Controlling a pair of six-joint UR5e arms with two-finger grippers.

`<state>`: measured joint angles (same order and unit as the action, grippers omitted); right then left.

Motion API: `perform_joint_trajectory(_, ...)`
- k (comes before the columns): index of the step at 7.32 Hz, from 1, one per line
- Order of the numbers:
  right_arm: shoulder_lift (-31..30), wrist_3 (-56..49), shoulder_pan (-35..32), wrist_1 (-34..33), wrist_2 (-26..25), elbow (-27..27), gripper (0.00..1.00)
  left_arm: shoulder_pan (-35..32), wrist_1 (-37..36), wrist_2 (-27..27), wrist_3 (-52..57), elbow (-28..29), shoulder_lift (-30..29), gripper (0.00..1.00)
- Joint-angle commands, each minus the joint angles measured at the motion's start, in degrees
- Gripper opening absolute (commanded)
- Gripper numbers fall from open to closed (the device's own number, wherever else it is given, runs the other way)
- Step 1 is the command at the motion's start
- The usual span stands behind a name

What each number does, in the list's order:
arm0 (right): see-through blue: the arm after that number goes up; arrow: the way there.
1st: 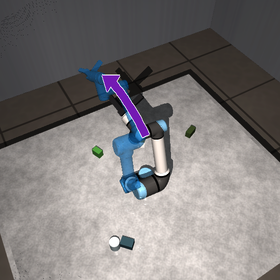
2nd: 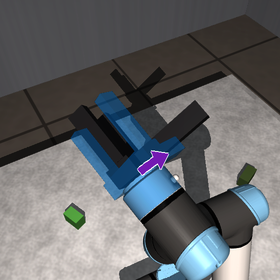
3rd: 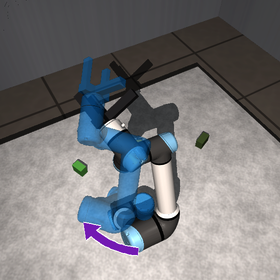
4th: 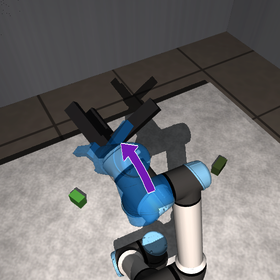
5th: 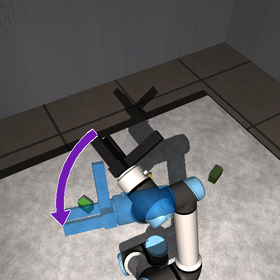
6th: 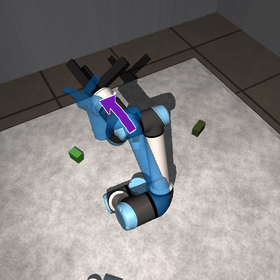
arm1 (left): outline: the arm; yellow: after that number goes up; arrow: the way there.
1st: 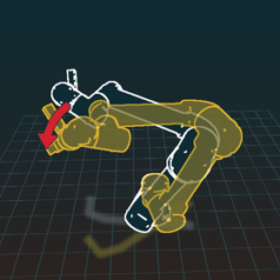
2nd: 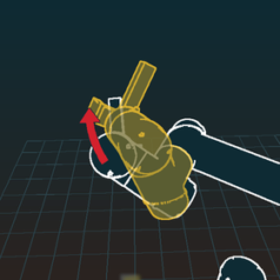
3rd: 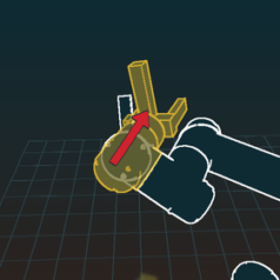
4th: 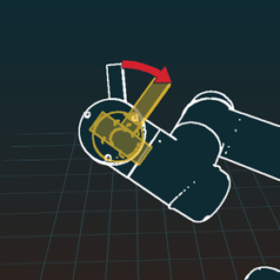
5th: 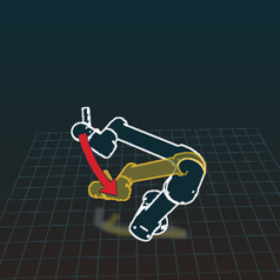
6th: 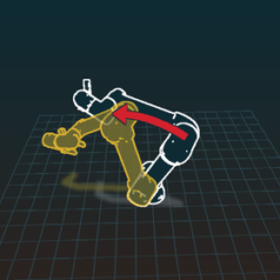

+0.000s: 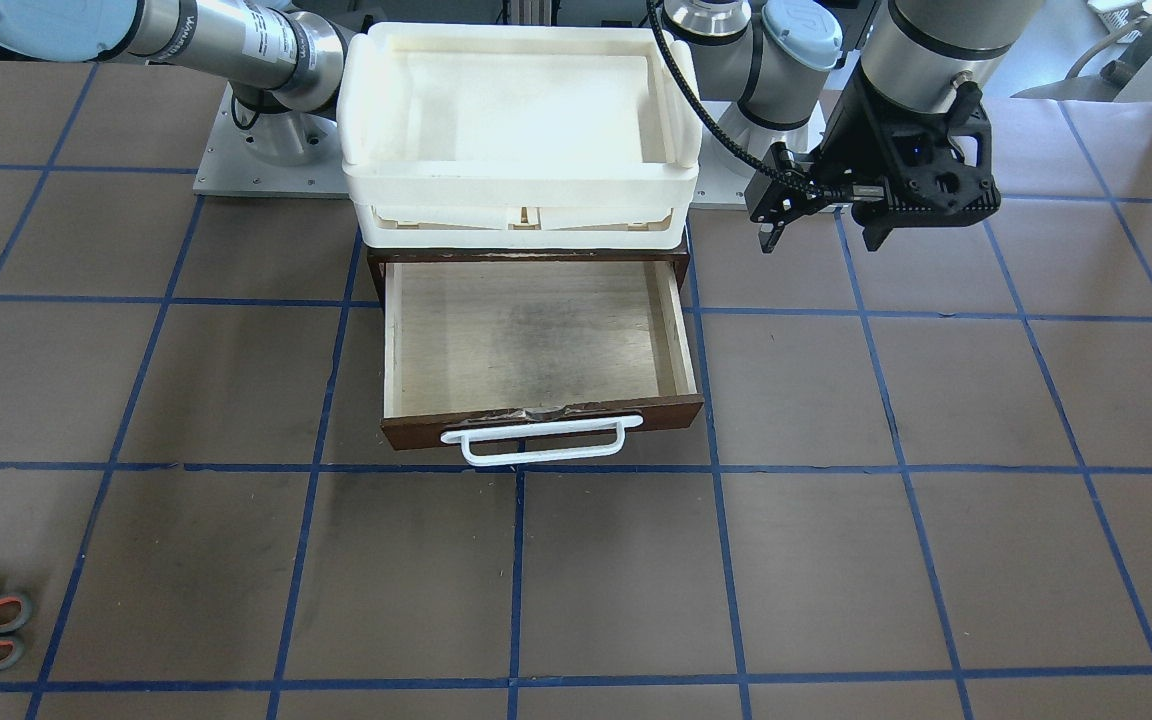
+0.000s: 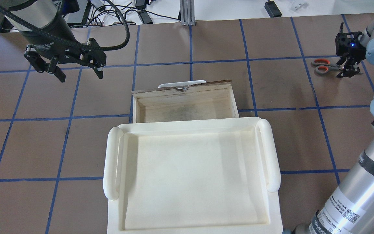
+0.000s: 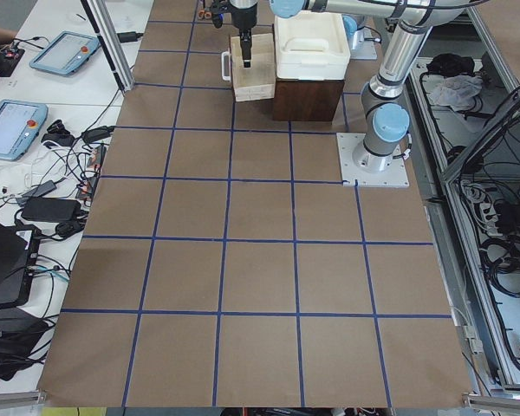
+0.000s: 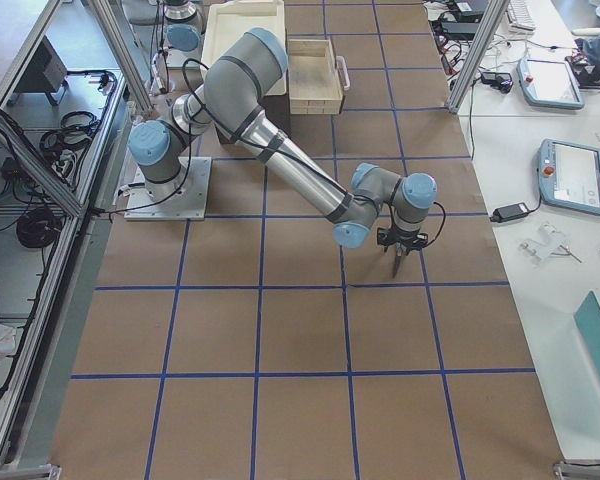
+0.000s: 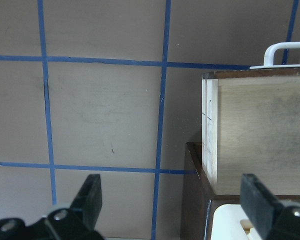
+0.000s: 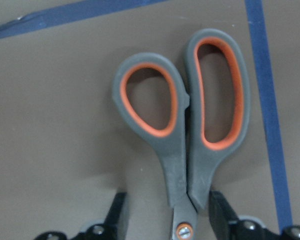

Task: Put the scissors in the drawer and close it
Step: 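Close the right gripper on the scissors near the pivot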

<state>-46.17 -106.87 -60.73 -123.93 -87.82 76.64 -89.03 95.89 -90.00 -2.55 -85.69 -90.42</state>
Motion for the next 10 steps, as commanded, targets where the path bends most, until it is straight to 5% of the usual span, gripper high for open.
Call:
perform_joint_trajectory(1, -0.3, 1.6, 0.0, 0.0, -0.8, 0.0, 0.44, 0.0, 0.1, 0.0, 0.0, 0.0, 0.0, 1.00)
perform_joint_trajectory(7, -3.4, 1.5, 0.0, 3.3, -2.6, 0.2, 0.00, 0.0, 0.1, 0.0, 0.0, -0.1, 0.1, 1.00)
perform_joint_trajectory(10, -11.0, 1.0, -3.1, 18.1, -1.8, 0.4, 0.00, 0.0, 0.1, 0.0, 0.0, -0.1, 0.1, 1.00)
